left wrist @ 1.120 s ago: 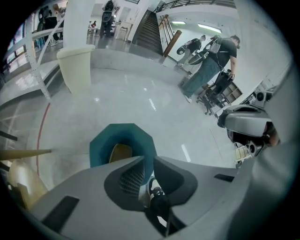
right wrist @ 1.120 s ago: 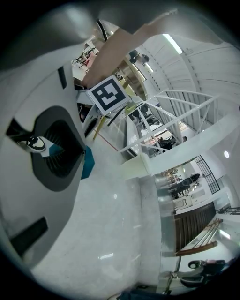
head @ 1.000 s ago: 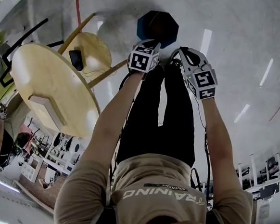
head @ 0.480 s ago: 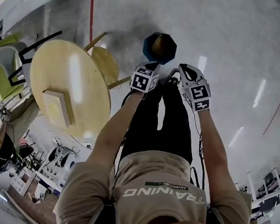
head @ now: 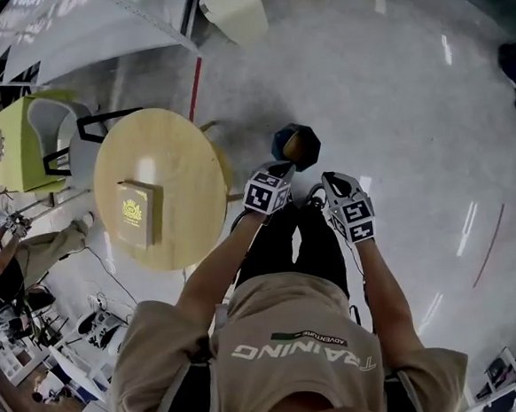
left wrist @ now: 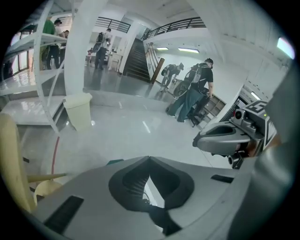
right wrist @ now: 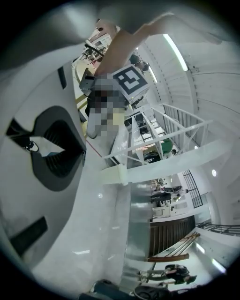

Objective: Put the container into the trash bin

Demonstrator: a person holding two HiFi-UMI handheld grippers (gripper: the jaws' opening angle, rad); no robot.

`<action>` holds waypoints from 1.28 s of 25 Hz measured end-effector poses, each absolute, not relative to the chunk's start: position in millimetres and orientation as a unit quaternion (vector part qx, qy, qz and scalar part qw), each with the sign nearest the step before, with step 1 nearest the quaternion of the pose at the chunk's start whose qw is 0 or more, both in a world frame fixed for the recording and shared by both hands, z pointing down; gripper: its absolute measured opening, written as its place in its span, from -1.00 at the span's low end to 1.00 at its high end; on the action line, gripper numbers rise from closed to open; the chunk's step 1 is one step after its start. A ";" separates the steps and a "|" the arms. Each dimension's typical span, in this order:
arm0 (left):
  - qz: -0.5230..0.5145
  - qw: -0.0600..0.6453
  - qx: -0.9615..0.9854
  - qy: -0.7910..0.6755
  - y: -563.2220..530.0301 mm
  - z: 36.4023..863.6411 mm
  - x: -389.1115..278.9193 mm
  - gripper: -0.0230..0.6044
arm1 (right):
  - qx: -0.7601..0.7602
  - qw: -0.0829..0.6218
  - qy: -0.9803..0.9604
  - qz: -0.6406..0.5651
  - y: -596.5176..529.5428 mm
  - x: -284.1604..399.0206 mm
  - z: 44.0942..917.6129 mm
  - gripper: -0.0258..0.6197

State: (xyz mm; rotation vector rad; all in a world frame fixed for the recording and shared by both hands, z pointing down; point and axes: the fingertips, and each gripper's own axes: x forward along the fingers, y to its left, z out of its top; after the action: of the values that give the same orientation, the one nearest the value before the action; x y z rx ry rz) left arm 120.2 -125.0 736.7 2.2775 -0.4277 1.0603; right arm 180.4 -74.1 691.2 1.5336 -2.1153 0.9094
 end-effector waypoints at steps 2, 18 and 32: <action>0.387 0.287 0.859 -0.170 -126.7 712.3 116.4 -0.89 | 0.542 0.185 -0.757 0.313 -70.7 177.7 667.8 -0.91; 0.246 0.173 0.928 -0.222 -150.7 506.1 110.7 -0.89 | 0.604 0.128 -0.760 0.201 -91.8 198.0 488.0 -0.91; 0.130 0.075 0.954 -0.259 -182.1 372.4 96.6 -0.90 | 0.635 0.069 -0.763 0.099 -103.8 214.9 353.5 -0.91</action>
State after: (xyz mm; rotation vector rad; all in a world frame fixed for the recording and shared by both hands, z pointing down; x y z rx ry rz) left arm 96.6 -182.1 372.4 2.8618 -0.7757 0.3896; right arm 214.9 -103.8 353.5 1.9128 -2.2969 0.2987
